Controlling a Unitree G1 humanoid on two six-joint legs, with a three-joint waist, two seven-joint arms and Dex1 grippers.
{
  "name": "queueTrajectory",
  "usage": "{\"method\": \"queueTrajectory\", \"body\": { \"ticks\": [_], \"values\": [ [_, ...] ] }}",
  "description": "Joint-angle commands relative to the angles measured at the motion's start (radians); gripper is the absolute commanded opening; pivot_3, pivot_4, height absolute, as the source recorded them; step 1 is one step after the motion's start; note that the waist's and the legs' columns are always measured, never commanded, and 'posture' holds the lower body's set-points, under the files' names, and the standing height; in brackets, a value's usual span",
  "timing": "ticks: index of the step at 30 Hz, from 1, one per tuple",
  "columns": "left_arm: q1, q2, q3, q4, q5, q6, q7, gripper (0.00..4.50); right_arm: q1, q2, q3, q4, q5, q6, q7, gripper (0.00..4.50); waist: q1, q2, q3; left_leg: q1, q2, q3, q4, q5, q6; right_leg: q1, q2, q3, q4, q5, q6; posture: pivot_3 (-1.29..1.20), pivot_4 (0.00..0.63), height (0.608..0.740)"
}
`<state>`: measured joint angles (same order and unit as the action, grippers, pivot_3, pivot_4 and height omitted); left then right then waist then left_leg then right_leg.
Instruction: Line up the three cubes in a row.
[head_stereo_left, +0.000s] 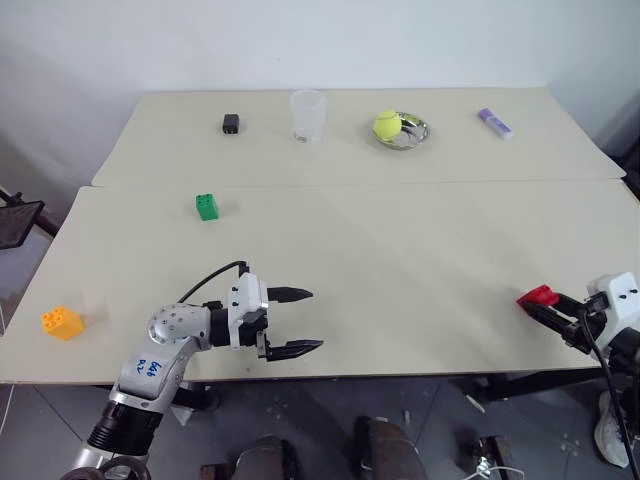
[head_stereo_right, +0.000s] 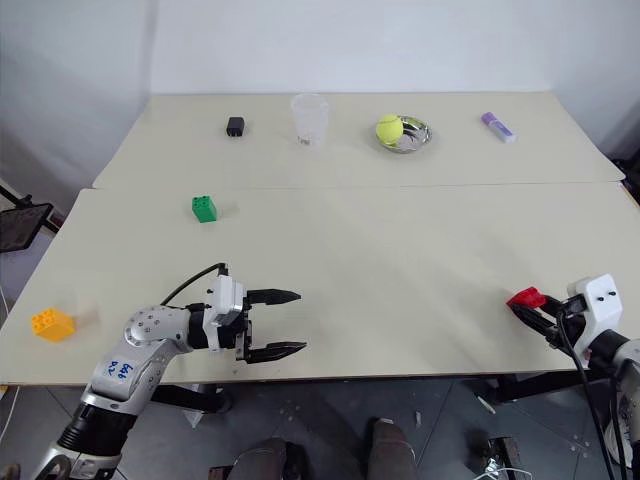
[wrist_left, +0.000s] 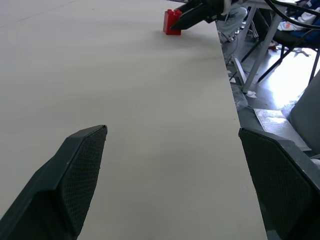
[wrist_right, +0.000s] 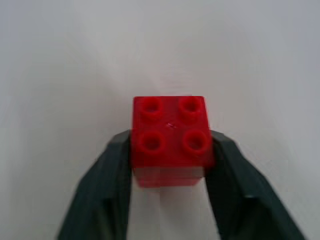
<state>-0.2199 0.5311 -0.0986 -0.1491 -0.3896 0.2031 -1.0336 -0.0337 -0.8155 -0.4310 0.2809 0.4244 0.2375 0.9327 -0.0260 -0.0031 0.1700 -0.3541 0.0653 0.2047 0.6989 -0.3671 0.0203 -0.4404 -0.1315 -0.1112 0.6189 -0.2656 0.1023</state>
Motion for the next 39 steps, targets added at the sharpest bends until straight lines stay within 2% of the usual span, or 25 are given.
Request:
{"method": "queueTrajectory", "body": {
  "ticks": [1,5,10,15,19,22,24,28,31,35,37,39],
  "values": [
    [0.016,0.018,0.029,-0.035,-0.006,-0.005,0.010,4.50,-0.037,-0.014,0.008,-0.076,0.057,0.005,0.085,1.50,-0.001,0.000,0.000,0.000,0.000,0.000,0.000,0.000,0.000,0.000,0.000,0.000,0.000,0.000,0.000,0.00,0.150,0.740],
    [0.053,0.039,0.063,-0.062,-0.012,0.006,0.034,4.50,-0.199,-0.044,0.233,-0.273,0.047,0.059,0.248,1.50,-0.026,0.001,0.000,0.001,0.002,0.002,0.000,0.000,-0.001,-0.001,0.001,0.001,0.002,0.000,0.000,0.00,0.150,0.740],
    [0.118,0.059,0.087,-0.120,-0.020,0.031,0.057,4.50,-0.459,0.070,0.485,-0.210,-0.046,0.025,0.350,1.50,-0.025,0.000,0.000,0.000,0.002,0.000,0.000,0.001,-0.003,-0.003,0.000,-0.001,0.004,0.000,-0.001,0.00,0.150,0.740],
    [0.175,0.080,0.123,-0.175,-0.027,0.056,0.083,4.50,-0.584,0.181,0.602,-0.042,-0.128,-0.068,0.401,1.50,0.001,0.000,0.000,-0.003,0.002,0.000,0.000,0.000,-0.002,-0.004,0.000,-0.004,0.004,0.000,-0.001,0.00,0.150,0.740],
    [0.207,0.071,0.171,-0.219,-0.061,0.076,0.122,4.50,-0.637,0.231,0.641,0.060,-0.168,-0.123,0.435,1.50,-0.001,0.000,0.000,-0.005,0.001,0.001,0.000,-0.001,0.000,-0.004,-0.001,-0.004,0.003,0.000,0.000,0.00,0.150,0.740],
    [0.240,0.070,0.189,-0.246,-0.065,0.081,0.145,4.50,-0.657,0.253,0.650,0.112,-0.186,-0.149,0.442,1.50,-0.003,0.000,0.000,-0.005,0.001,0.001,0.000,-0.001,0.000,-0.004,-0.001,-0.005,0.003,0.000,0.000,0.00,0.150,0.740],
    [0.266,0.059,0.210,-0.255,-0.075,0.071,0.161,4.50,-0.665,0.263,0.651,0.132,-0.187,-0.158,0.455,2.25,-0.005,0.000,0.000,-0.005,0.001,0.001,0.000,-0.001,-0.001,-0.004,0.000,-0.006,0.003,0.000,0.000,0.00,0.150,0.740],
    [0.308,0.026,0.272,-0.237,-0.066,0.030,0.220,4.50,-0.669,0.262,0.627,0.153,-0.193,-0.218,0.462,3.46,-0.005,0.000,0.000,-0.005,0.002,0.001,0.000,-0.001,-0.001,-0.005,0.000,-0.006,0.003,0.000,0.000,0.00,0.150,0.740],
    [0.340,-0.052,0.383,-0.214,-0.085,0.003,0.339,4.50,-0.634,0.244,0.561,0.109,-0.143,-0.252,0.462,4.46,-0.005,0.000,0.001,-0.005,0.002,0.001,0.000,-0.001,-0.002,-0.005,0.000,-0.006,0.003,0.000,0.000,0.00,0.150,0.740],
    [0.367,-0.161,0.532,-0.195,-0.111,-0.020,0.503,4.50,-0.545,0.235,0.451,0.004,-0.056,-0.265,0.438,4.48,0.000,0.000,0.001,-0.005,0.003,-0.001,0.000,-0.002,-0.002,-0.004,0.000,-0.006,0.003,0.001,0.001,0.00,0.150,0.740],
    [0.415,-0.205,0.579,-0.190,-0.093,-0.048,0.557,4.50,-0.442,0.246,0.363,-0.116,0.068,-0.219,0.428,4.48,0.001,0.000,0.000,-0.005,0.002,-0.001,0.000,-0.002,-0.001,-0.004,0.000,-0.007,0.002,0.001,0.001,0.00,0.150,0.740],
    [0.453,-0.243,0.606,-0.194,-0.107,-0.040,0.598,4.50,-0.344,0.260,0.306,-0.208,0.117,-0.191,0.362,4.48,0.000,0.000,0.000,-0.005,0.002,-0.002,0.000,-0.003,-0.001,-0.003,-0.001,-0.007,0.002,0.001,0.001,0.00,0.150,0.740]
  ]
}}
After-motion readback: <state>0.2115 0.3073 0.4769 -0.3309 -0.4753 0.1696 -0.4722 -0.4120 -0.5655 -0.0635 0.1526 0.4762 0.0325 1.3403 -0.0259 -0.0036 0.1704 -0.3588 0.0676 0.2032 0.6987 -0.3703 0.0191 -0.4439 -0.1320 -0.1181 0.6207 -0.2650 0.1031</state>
